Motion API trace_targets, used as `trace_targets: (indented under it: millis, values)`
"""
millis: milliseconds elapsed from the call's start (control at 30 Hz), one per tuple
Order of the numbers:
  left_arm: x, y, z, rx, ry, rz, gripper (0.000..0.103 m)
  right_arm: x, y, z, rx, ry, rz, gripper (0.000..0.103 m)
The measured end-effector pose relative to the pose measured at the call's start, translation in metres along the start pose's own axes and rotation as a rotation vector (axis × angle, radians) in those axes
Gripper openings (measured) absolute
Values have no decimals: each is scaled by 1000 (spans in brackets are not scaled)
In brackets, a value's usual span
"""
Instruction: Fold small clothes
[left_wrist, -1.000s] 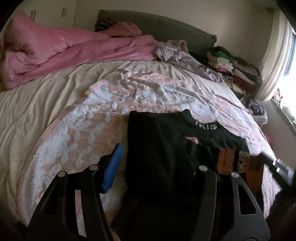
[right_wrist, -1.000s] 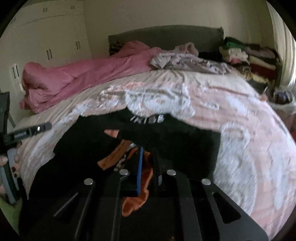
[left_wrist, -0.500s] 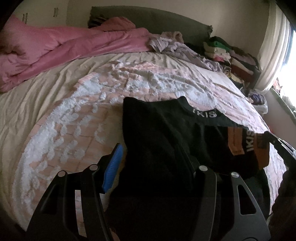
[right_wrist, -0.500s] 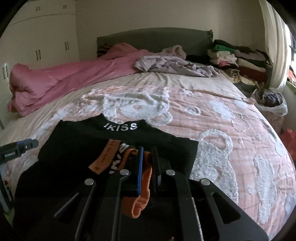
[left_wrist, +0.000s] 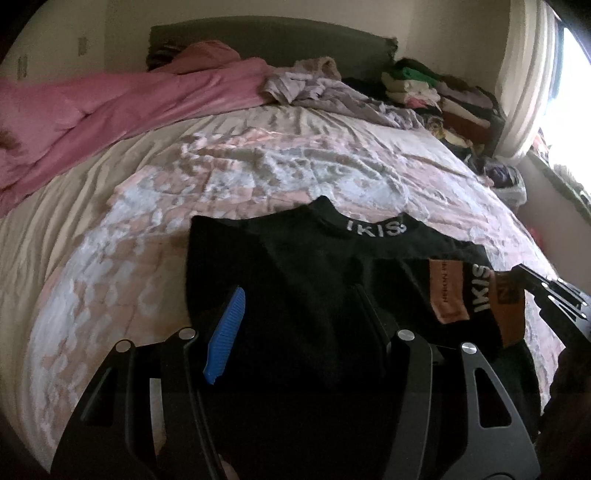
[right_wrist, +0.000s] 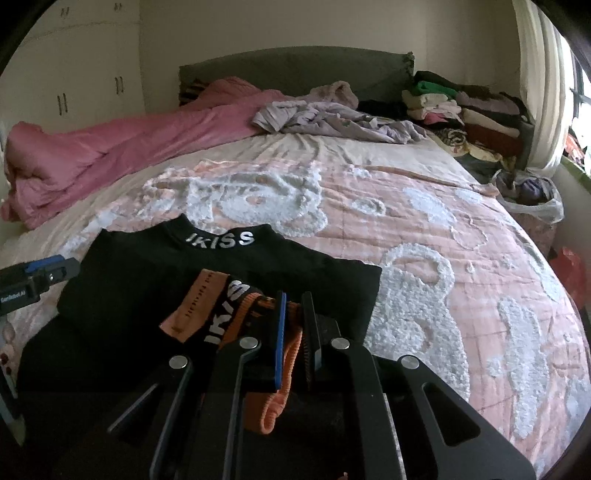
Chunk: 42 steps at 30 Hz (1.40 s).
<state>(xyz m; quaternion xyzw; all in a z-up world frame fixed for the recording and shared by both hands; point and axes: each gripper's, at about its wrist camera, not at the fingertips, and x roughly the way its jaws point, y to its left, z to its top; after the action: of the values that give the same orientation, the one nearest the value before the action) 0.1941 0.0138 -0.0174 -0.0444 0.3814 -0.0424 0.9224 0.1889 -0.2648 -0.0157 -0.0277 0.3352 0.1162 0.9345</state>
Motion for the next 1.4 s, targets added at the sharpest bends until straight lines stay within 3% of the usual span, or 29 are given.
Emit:
trace_targets:
  millis: [167, 300, 433, 667, 767, 833, 900, 1133, 1200, 1400]
  values:
    - [17, -7, -4, 14, 45, 1, 50, 2, 0, -3, -7, 14, -22, 9]
    - [28, -10, -13, 36, 81, 12, 51, -6, -5, -1, -4, -16, -83, 30]
    - [36, -12, -20, 54, 107, 23, 53, -14, -6, -1, 16, -22, -28, 33]
    - [36, -13, -28, 70, 115, 23, 55, 2, 28, -11, -19, 80, 187, 37]
    - [34, -12, -29, 70, 120, 17, 56, 15, 38, -18, -34, 136, 194, 47]
    - [33, -12, -29, 72, 124, 13, 57, 28, 37, -24, -25, 196, 161, 47]
    - [32, -12, -29, 70, 127, 8, 58, 38, 34, -31, 18, 243, 189, 52]
    - [27, -12, -31, 60, 124, -3, 60, 26, 33, -30, 60, 213, 225, 60]
    - [24, -12, -31, 52, 121, -11, 60, 20, 33, -29, 62, 203, 225, 71]
    - [13, -9, -30, 39, 110, -22, 66, 4, 32, -22, 78, 156, 221, 85]
